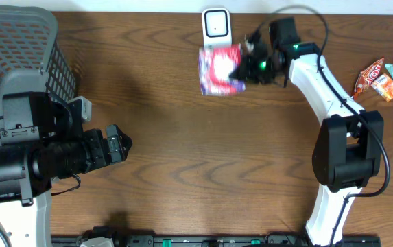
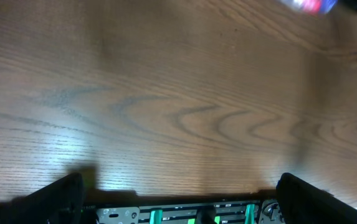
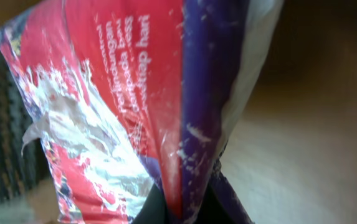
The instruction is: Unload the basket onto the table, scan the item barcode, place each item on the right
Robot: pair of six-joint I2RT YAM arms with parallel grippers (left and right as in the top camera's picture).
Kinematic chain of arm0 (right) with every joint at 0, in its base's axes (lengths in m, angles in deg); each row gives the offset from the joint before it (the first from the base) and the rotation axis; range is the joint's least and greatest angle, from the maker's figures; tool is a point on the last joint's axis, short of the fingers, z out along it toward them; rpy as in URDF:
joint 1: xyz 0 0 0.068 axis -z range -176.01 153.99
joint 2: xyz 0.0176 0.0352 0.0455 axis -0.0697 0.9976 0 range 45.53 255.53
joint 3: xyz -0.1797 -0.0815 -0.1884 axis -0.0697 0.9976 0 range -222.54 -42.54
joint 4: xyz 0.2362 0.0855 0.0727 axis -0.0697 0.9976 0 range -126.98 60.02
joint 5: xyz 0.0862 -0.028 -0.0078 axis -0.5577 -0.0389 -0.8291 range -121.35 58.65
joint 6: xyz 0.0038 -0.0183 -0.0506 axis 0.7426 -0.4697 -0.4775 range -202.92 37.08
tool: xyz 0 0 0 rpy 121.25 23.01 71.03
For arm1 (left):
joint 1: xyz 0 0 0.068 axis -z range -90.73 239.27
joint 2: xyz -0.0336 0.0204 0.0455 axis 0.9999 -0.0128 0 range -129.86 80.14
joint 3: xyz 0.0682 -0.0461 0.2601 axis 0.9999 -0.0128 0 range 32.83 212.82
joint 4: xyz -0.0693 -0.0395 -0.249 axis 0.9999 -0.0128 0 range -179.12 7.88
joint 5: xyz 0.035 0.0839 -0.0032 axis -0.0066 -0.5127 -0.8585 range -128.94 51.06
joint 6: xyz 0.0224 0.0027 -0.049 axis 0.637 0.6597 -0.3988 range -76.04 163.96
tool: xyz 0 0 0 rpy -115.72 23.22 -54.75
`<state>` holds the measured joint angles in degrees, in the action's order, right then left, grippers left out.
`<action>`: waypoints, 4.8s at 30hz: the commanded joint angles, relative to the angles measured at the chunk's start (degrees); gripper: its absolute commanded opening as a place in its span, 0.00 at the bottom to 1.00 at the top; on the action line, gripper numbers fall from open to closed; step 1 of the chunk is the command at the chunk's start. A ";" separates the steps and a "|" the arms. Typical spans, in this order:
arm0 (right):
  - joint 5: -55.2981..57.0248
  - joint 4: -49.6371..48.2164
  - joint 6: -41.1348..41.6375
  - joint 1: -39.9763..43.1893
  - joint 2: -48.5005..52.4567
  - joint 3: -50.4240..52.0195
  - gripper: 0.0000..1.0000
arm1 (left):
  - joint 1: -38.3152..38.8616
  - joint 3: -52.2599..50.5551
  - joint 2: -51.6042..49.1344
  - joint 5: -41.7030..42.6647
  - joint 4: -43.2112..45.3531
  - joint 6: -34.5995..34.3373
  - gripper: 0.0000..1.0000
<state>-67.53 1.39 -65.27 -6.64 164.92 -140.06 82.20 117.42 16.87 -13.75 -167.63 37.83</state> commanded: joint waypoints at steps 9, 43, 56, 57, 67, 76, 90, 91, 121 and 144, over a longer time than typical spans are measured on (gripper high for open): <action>18.93 -22.91 15.56 -2.32 -0.76 -0.94 0.02 | -0.20 -0.11 -0.07 0.26 -0.15 0.31 0.98; 44.06 1.25 -0.15 25.64 -4.48 -0.94 0.01 | -0.20 -0.11 -0.07 0.26 -0.15 0.31 0.98; 44.65 3.93 -3.78 31.85 -4.04 -0.94 0.98 | -0.20 -0.11 -0.07 0.26 -0.15 0.31 0.98; 44.63 4.63 -3.37 31.87 -4.31 -0.94 0.99 | -0.20 -0.11 -0.07 0.26 -0.15 0.31 0.98; 43.19 10.99 2.25 31.87 -15.93 -0.94 0.99 | -0.20 -0.11 -0.07 0.26 -0.15 0.31 0.98; 29.81 20.33 2.25 30.49 -31.45 -0.92 0.99 | -0.20 -0.11 -0.07 0.26 -0.15 0.31 0.98; 28.98 23.04 3.89 15.13 -50.42 22.29 0.99 | -0.20 -0.11 -0.07 0.26 -0.15 0.31 0.98; 28.98 22.56 4.46 14.19 -52.06 24.33 0.99 | -0.20 -0.11 -0.07 0.26 -0.15 0.31 0.98; 29.00 25.51 5.49 10.80 -61.20 37.22 0.99 | -0.20 -0.11 -0.07 0.26 -0.15 0.31 0.98; 32.17 25.53 4.87 10.82 -59.84 37.22 0.99 | -0.20 -0.11 -0.07 0.26 -0.15 0.31 0.98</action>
<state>-38.18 26.81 -60.55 4.97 105.43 -102.94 82.20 117.42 16.87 -13.75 -167.63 37.83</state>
